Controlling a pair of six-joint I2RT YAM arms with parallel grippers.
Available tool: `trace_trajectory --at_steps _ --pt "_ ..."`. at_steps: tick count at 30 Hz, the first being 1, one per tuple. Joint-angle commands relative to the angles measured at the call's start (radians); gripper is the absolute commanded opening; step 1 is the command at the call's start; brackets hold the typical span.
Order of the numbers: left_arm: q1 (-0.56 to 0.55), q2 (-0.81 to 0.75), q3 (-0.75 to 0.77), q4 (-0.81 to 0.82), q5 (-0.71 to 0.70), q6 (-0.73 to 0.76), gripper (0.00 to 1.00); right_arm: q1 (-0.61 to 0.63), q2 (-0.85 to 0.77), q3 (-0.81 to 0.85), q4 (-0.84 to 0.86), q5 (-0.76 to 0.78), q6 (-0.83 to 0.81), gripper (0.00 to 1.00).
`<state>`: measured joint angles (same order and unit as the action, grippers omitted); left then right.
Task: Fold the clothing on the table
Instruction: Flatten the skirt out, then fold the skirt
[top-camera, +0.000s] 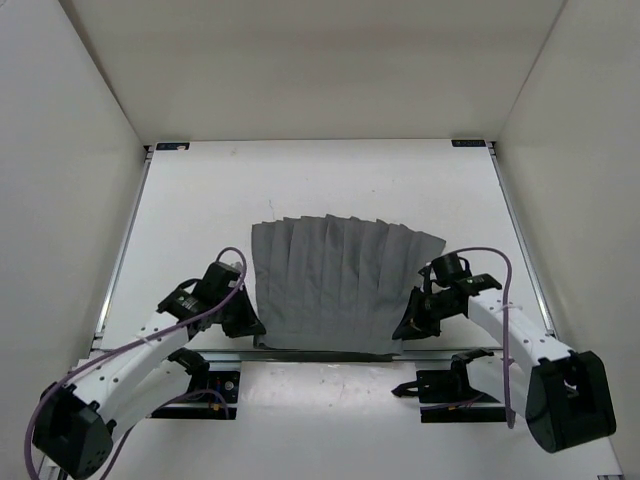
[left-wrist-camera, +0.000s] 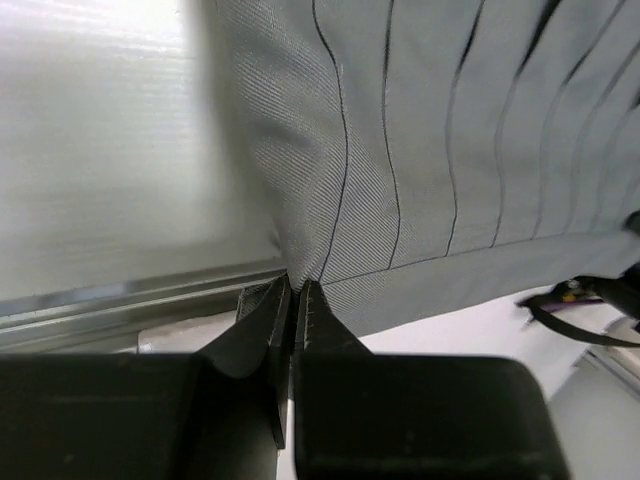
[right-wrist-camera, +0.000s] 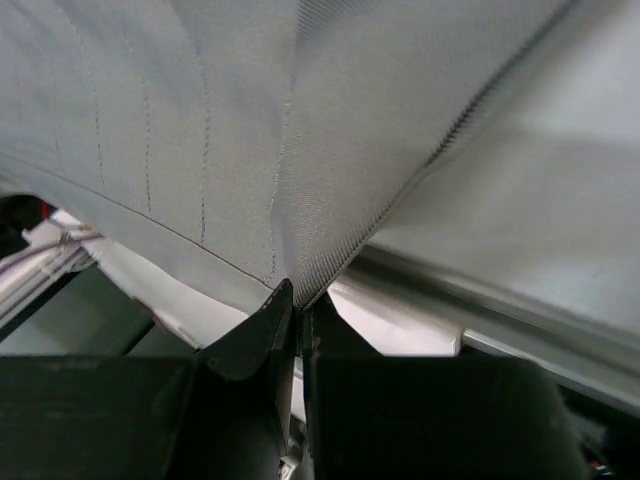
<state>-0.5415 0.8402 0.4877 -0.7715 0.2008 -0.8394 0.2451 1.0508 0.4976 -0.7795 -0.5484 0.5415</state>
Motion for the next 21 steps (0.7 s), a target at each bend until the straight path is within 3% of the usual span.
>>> trace_trajectory --at_steps 1,4,9,10,11,13,16,18,21 --pt "0.058 -0.038 0.02 -0.1 -0.026 0.009 0.0 -0.004 -0.06 -0.024 -0.082 0.004 0.025 0.0" --pt "0.124 0.063 0.196 -0.106 -0.011 0.086 0.0 -0.1 -0.008 0.102 -0.11 -0.065 -0.035 0.0" --pt "0.25 0.53 0.723 -0.045 -0.006 0.178 0.01 -0.275 0.396 0.609 -0.066 -0.125 -0.12 0.0" --pt "0.271 0.593 0.829 -0.038 0.003 0.198 0.09 -0.303 0.45 0.668 -0.047 -0.134 -0.103 0.0" --pt "0.3 0.713 0.882 -0.028 0.041 0.215 0.31 -0.335 0.548 0.762 -0.02 -0.154 -0.098 0.11" --pt "0.339 0.862 1.027 -0.028 0.116 0.209 0.4 -0.358 0.664 0.86 0.026 -0.195 -0.072 0.29" --pt "0.386 0.968 0.999 0.114 0.219 0.142 0.56 -0.354 0.736 0.981 0.029 -0.132 -0.103 0.45" --pt "0.408 0.964 0.942 0.187 0.279 0.117 0.56 -0.357 0.726 0.966 0.026 -0.076 -0.129 0.49" --pt "0.422 0.904 0.813 0.235 0.25 0.115 0.58 -0.38 0.657 0.838 0.075 -0.007 -0.12 0.5"
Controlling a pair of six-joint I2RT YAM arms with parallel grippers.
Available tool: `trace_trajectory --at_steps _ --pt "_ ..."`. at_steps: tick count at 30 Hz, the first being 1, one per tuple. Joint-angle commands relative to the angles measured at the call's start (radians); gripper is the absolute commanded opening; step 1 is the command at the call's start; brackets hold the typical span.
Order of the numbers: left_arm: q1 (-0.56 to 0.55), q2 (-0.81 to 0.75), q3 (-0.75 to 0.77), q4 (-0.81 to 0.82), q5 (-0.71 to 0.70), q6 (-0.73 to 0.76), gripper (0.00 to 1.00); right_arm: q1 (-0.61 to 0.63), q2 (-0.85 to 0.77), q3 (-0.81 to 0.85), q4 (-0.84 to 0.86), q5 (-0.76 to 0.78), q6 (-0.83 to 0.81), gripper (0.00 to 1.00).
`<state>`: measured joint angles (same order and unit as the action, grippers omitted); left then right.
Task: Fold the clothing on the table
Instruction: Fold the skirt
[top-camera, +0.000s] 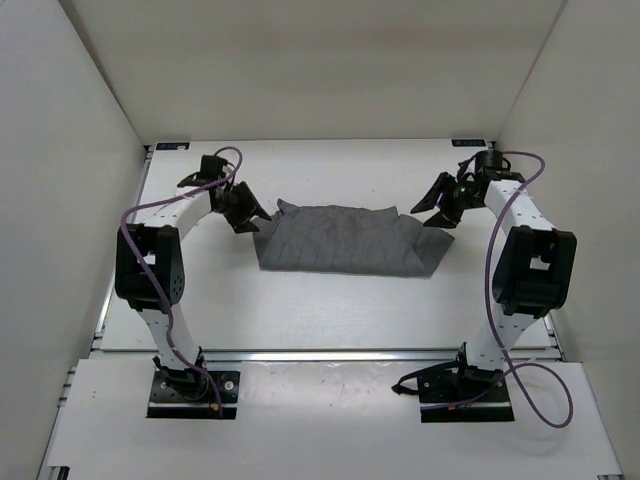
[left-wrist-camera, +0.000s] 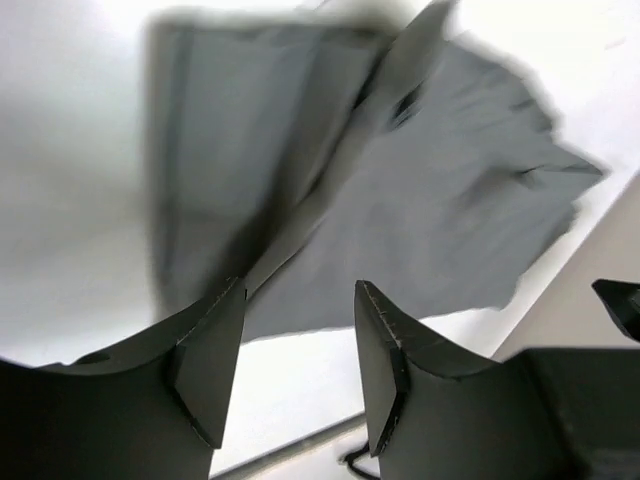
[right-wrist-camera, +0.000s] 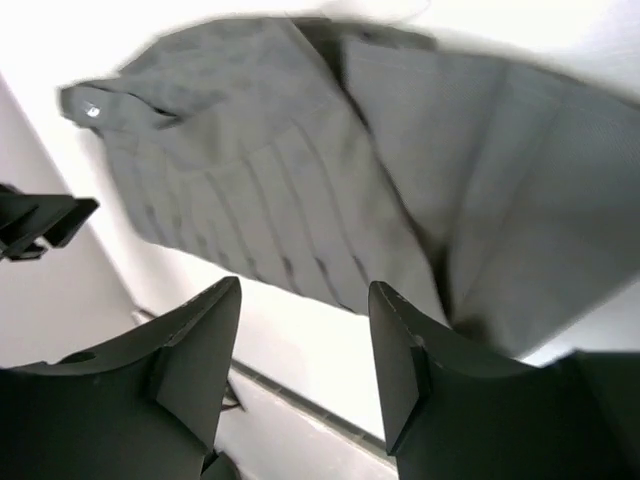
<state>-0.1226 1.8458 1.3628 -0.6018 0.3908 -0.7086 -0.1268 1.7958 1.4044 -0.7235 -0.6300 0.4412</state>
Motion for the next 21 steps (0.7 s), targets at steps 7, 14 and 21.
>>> trace_trajectory --at_steps 7,14,21 --pt "-0.064 -0.229 -0.306 0.028 -0.249 0.028 0.61 -0.023 -0.237 -0.424 0.117 0.294 0.045 0.57" --pt "-0.126 -0.133 -0.377 0.085 -0.303 -0.023 0.6 0.012 -0.152 -0.484 0.187 0.32 0.07 0.58" --pt "-0.225 -0.039 -0.277 0.083 -0.345 -0.037 0.0 0.061 -0.09 -0.38 0.122 0.433 0.019 0.01"
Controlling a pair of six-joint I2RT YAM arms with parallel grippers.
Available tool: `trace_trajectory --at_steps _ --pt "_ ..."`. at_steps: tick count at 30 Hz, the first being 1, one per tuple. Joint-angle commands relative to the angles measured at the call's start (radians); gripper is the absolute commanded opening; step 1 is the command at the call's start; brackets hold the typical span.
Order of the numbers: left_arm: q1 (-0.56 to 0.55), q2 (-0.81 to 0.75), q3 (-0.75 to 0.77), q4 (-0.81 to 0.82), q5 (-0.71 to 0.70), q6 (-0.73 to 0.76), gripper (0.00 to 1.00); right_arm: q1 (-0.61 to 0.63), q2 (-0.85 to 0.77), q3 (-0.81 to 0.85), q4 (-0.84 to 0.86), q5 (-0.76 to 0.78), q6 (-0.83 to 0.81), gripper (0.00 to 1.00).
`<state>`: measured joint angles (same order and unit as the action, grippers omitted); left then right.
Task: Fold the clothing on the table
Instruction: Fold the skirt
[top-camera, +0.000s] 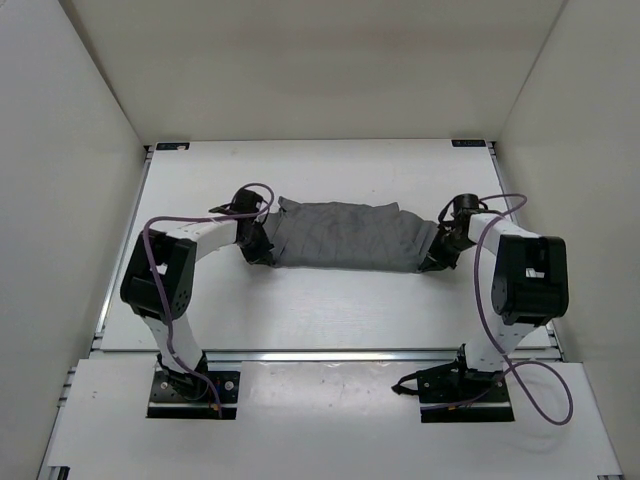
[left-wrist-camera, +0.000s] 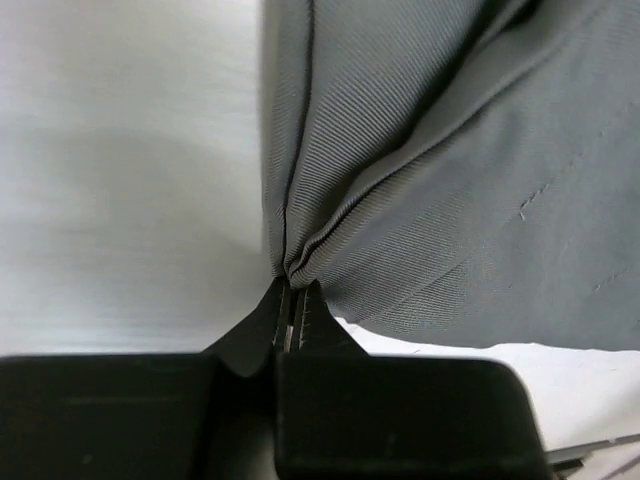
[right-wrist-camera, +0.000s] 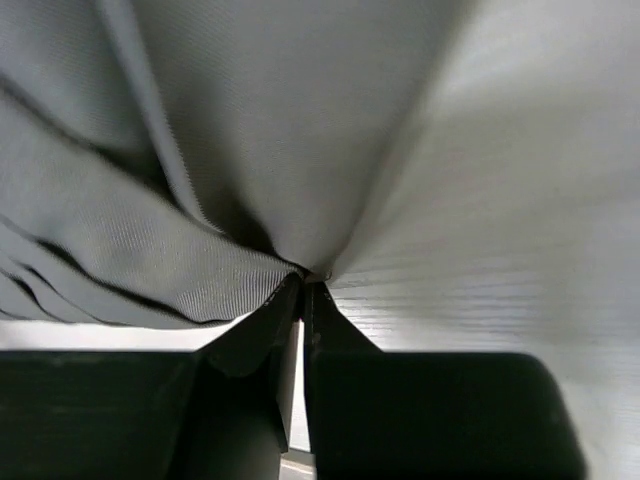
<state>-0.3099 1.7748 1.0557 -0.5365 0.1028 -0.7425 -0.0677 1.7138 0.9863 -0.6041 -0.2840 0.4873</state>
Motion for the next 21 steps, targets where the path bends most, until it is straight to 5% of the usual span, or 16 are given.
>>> trace_trajectory --at_steps 1,6,9,14,21 --pt "-0.055 0.035 0.024 0.012 -0.052 -0.011 0.0 -0.018 -0.011 0.035 -0.011 0.103 -0.039 0.0" --pt "-0.145 -0.024 -0.023 0.027 -0.034 -0.064 0.0 -0.113 -0.101 0.09 -0.118 0.193 -0.165 0.0" --pt "-0.169 -0.06 -0.08 0.084 -0.017 -0.116 0.0 -0.055 -0.144 0.199 -0.181 0.229 -0.193 0.0" --pt "-0.199 -0.015 -0.04 0.073 -0.014 -0.116 0.0 0.216 -0.088 0.475 -0.282 0.264 -0.152 0.0" --pt "-0.19 -0.015 -0.054 0.098 0.001 -0.13 0.0 0.597 0.128 0.682 -0.184 0.122 -0.044 0.0"
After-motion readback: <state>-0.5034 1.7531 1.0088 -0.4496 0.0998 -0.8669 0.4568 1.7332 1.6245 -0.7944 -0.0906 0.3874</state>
